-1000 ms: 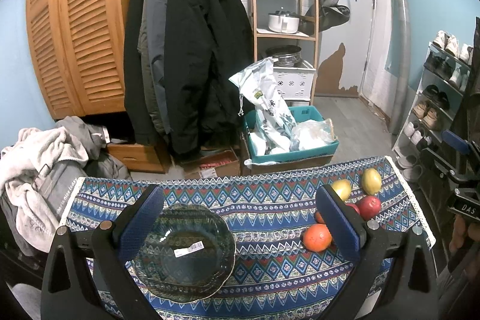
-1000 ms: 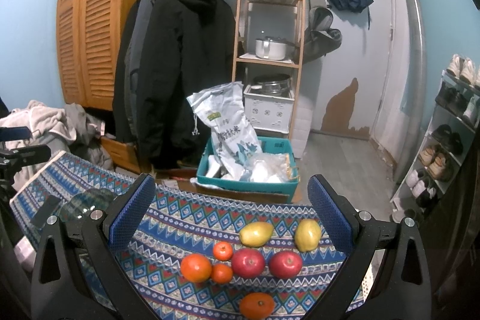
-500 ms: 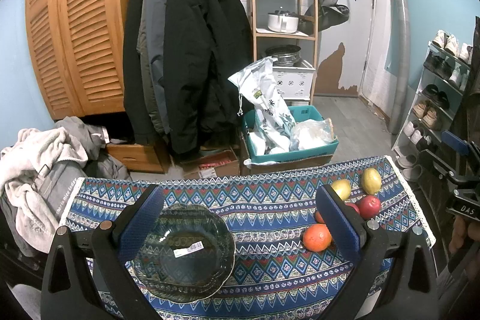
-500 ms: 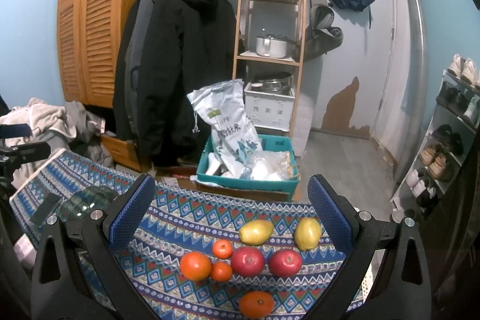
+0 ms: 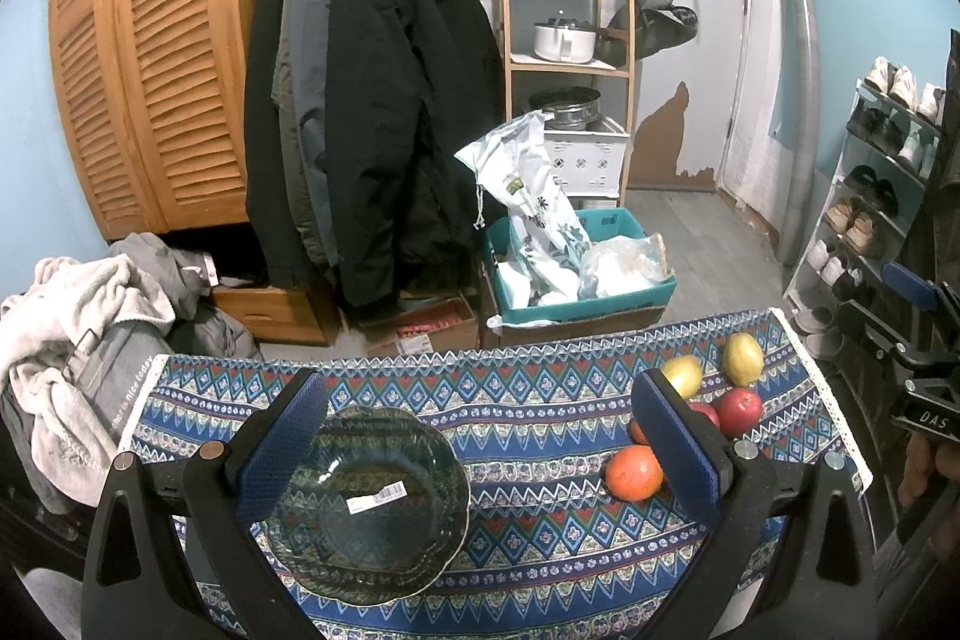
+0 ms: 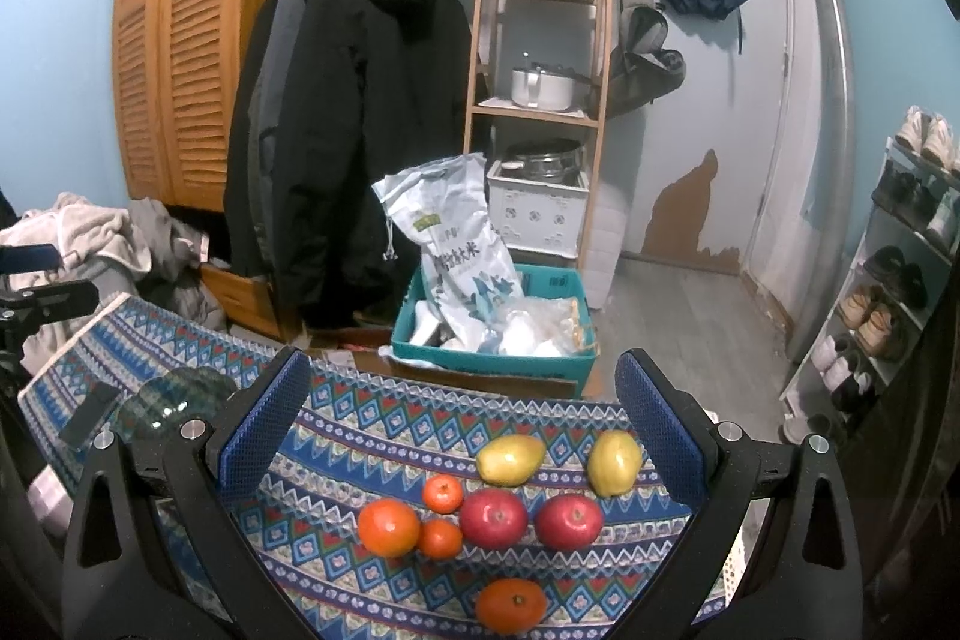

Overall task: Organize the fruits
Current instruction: 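Move both grippers forward toward the group of oranges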

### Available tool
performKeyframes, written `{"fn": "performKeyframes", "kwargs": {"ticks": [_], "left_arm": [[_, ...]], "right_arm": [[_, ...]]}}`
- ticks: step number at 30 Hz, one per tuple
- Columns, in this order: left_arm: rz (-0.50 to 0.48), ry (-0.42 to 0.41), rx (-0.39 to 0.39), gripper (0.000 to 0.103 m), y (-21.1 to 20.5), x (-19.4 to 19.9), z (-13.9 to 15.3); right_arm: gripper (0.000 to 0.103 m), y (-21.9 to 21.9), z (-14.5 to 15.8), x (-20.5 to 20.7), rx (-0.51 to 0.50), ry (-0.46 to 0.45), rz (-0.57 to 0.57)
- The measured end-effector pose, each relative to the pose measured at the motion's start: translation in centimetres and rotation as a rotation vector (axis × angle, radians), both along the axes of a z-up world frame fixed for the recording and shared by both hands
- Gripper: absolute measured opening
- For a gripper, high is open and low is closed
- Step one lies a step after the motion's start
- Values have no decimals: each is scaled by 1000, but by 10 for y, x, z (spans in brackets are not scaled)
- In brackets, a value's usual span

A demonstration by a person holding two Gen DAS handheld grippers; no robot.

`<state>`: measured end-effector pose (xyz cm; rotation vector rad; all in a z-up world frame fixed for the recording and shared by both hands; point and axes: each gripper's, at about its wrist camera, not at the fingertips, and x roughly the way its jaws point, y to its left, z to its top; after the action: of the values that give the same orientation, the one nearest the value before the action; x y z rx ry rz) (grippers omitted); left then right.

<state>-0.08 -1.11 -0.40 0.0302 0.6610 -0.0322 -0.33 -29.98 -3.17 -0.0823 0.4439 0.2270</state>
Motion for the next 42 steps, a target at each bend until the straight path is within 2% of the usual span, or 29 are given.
{"fn": "performKeyframes", "kwargs": {"ticks": [15, 23, 27, 32, 37, 42], "left_arm": [[-16, 10, 14, 102, -5, 2, -5], [-54, 41, 32, 102, -17, 9, -18], [-103, 69, 54, 102, -32, 14, -31], [-171, 158, 24, 102, -49, 25, -55], [-191, 214, 63, 102, -64, 32, -82], [-220, 286, 59, 102, -76, 40, -109]], "right_arm": [[100, -7, -2, 2, -2, 20, -5], [100, -12, -6, 6, -11, 61, -18], [100, -17, -14, 13, -13, 100, -26], [100, -25, -28, 22, -24, 164, -45], [100, -36, -47, 32, -22, 243, -62], [100, -50, -68, 39, -13, 320, -83]]}}
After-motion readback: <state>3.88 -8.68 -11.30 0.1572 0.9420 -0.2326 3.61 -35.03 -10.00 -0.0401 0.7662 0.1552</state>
